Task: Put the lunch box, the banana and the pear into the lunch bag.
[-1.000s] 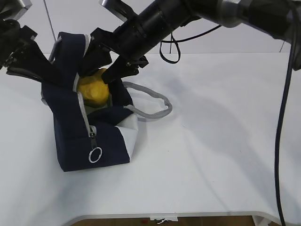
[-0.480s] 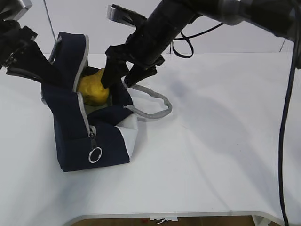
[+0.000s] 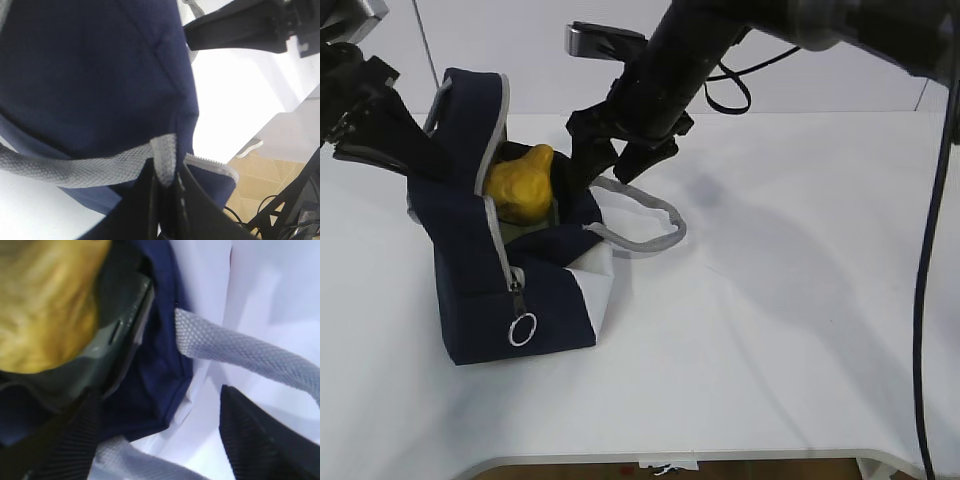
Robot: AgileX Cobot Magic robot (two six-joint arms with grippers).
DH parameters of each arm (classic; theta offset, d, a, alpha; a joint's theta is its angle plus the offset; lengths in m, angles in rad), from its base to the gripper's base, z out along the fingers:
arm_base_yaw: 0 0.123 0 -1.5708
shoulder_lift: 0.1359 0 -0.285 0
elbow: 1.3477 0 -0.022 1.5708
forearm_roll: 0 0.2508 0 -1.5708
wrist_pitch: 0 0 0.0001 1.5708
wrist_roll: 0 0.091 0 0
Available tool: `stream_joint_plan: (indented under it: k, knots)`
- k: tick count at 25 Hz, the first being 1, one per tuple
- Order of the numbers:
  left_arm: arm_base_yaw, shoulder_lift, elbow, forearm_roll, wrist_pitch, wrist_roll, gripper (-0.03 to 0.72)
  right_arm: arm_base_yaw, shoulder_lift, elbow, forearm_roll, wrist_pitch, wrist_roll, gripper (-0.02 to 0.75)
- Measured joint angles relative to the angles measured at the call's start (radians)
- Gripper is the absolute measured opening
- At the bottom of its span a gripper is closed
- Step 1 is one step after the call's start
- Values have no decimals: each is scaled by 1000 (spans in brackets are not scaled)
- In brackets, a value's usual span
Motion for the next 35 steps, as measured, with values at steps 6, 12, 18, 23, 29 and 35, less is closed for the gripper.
stream_joint_plan:
  k: [6,12,18,23,29,35]
  knots:
    - [0,0,0,1,0,0,3,0,50,0,9,0,5,563]
    - [0,0,0,1,0,0,3,0,89,0,8,0,6,562]
    - [0,0,0,1,0,0,3,0,134,-2,48,-5,6,560]
    - [0,0,0,2,0,0,3,0,150,-2,61,-9,6,406]
    - [0,0,0,5,0,0,3,0,142,-61,8,0,6,42]
    - [0,0,0,7,-2,0,3,0,75,-82,-39,24,11,27]
